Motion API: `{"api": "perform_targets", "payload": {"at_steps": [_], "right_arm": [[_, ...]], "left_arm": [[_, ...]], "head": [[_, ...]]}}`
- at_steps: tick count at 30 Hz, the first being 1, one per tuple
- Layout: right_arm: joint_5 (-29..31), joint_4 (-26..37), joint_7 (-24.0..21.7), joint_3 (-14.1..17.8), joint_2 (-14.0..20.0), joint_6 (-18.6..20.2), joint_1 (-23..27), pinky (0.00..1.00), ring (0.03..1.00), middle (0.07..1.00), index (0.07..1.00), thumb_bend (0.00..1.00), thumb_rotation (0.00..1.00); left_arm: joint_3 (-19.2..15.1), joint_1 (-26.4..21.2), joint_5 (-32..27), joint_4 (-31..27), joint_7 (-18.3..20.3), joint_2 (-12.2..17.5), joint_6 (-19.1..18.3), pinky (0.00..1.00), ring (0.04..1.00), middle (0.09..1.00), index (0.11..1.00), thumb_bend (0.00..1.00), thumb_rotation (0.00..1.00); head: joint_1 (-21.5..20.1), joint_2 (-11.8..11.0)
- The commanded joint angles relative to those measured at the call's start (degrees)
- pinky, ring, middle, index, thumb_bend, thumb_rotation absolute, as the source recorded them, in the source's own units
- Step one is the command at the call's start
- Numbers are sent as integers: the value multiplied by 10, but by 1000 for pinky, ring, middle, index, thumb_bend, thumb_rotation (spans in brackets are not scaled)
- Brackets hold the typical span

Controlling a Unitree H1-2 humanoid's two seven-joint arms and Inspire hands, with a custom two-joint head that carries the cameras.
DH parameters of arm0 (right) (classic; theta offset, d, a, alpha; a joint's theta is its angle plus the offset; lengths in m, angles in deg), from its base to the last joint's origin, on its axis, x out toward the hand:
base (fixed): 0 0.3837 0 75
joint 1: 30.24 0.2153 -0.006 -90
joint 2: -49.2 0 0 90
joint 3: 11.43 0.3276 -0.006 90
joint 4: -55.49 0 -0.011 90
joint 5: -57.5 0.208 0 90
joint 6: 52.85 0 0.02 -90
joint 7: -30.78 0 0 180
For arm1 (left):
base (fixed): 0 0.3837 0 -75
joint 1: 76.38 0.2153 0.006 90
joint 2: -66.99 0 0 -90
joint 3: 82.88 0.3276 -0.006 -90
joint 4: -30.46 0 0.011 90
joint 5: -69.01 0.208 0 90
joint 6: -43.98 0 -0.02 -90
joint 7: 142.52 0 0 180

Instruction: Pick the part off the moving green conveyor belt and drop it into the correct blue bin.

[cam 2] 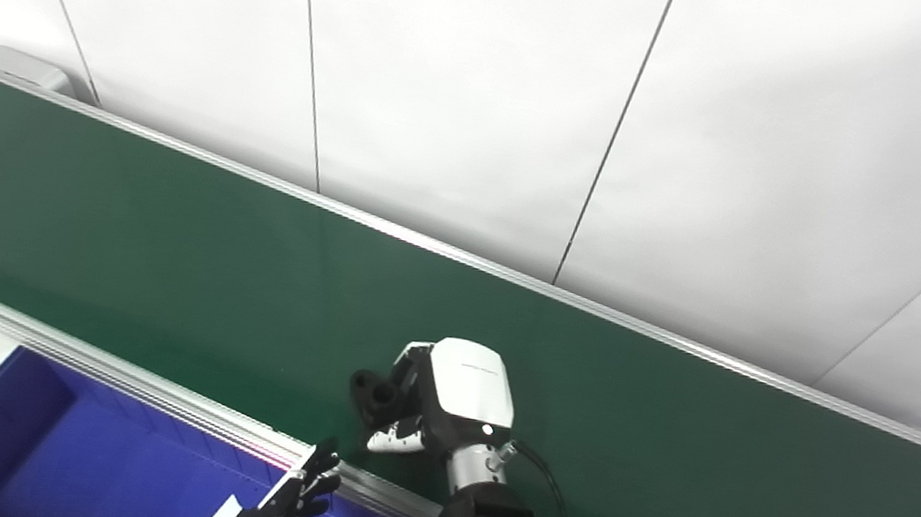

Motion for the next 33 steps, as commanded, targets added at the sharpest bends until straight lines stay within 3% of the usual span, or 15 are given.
{"api": "perform_targets", "payload": {"at_steps": [1,12,20,24,25,28,30,33], "right_arm": [[-9,-49,-32,-14,13,32,-19,188,255,406,513,521,0],[-10,-64,-25,-22,21,49,-21,233,354,454,549,510,0],[3,-42,-17,-17,20,51,-34,219,362,454,547,509,0],[16,-8,14,-6,24,35,-48,195,365,444,542,510,0],[17,7,18,-3,26,34,-52,171,273,412,520,516,0],[18,55,16,2,32,36,-62,153,211,390,508,517,0],[18,92,9,6,38,39,-68,159,221,459,485,525,0],[15,151,-3,16,45,44,-81,180,249,470,485,525,0]], "left_arm": [[3,9,-2,-20,1,-3,2,907,937,988,1000,742,921],[4,11,-8,-29,7,3,-11,905,938,993,1000,716,917],[5,10,-12,-26,6,1,-11,910,937,994,1000,731,932],[4,10,-16,-26,6,2,-13,928,941,999,1000,729,956],[3,10,-17,-26,6,3,-13,933,942,1000,1000,731,966],[-1,9,-23,-29,8,7,-15,951,950,1000,1000,745,988],[-3,8,-25,-29,10,9,-14,965,957,1000,1000,752,999],[-9,7,-30,-32,15,15,-15,976,962,1000,1000,754,1000]], "head": [[0,1],[-4,5],[-13,7],[-33,12],[-41,13],[-66,19],[-75,21],[-96,26]]}}
